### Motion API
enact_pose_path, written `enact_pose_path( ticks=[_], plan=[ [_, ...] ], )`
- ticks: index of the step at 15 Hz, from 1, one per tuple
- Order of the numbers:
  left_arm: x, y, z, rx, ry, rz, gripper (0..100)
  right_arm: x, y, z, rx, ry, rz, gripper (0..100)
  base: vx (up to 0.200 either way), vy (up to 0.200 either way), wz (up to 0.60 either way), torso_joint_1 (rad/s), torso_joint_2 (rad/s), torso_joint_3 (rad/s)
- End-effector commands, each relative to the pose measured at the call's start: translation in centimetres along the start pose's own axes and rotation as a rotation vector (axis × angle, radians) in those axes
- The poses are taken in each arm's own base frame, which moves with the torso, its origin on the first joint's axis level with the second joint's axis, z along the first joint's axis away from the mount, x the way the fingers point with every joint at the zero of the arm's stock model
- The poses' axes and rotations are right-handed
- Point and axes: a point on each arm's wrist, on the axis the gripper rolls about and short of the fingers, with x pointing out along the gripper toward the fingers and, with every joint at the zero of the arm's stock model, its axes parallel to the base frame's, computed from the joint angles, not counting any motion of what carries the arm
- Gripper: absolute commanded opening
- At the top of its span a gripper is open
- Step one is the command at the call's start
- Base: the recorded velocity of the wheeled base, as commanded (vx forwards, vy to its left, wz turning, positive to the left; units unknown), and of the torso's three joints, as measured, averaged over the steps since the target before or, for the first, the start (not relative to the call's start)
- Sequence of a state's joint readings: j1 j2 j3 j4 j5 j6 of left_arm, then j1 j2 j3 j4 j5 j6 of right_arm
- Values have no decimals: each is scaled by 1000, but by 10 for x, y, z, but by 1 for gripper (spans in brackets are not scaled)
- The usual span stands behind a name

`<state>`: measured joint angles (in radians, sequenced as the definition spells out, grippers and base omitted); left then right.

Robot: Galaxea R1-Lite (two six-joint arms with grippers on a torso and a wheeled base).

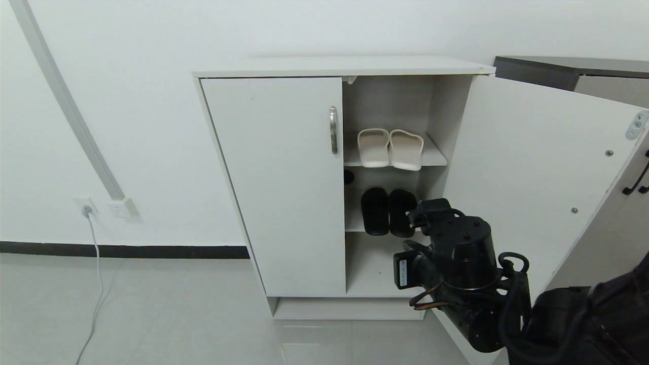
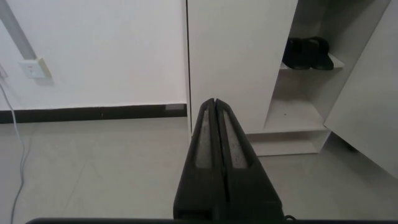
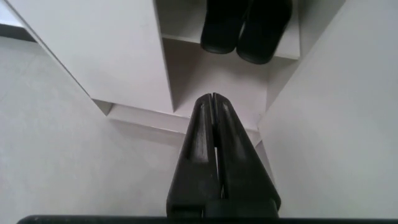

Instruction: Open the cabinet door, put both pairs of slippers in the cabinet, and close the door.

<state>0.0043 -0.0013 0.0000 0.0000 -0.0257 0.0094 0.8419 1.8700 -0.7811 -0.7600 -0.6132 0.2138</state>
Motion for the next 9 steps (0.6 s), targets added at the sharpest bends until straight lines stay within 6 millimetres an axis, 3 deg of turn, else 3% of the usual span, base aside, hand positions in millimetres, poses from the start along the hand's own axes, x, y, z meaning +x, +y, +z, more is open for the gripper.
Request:
enact_pose_path(
  ticks=[1,9],
  plan=[
    [0,0,0,0,1,0,0,3,1,-6,-12,15,-4,0,0,0,0,0,0,0],
    [0,0,0,1,1,-2,0,4,1,-6,-15,18,-5,0,0,0,0,1,-11,-13]
  ],
)
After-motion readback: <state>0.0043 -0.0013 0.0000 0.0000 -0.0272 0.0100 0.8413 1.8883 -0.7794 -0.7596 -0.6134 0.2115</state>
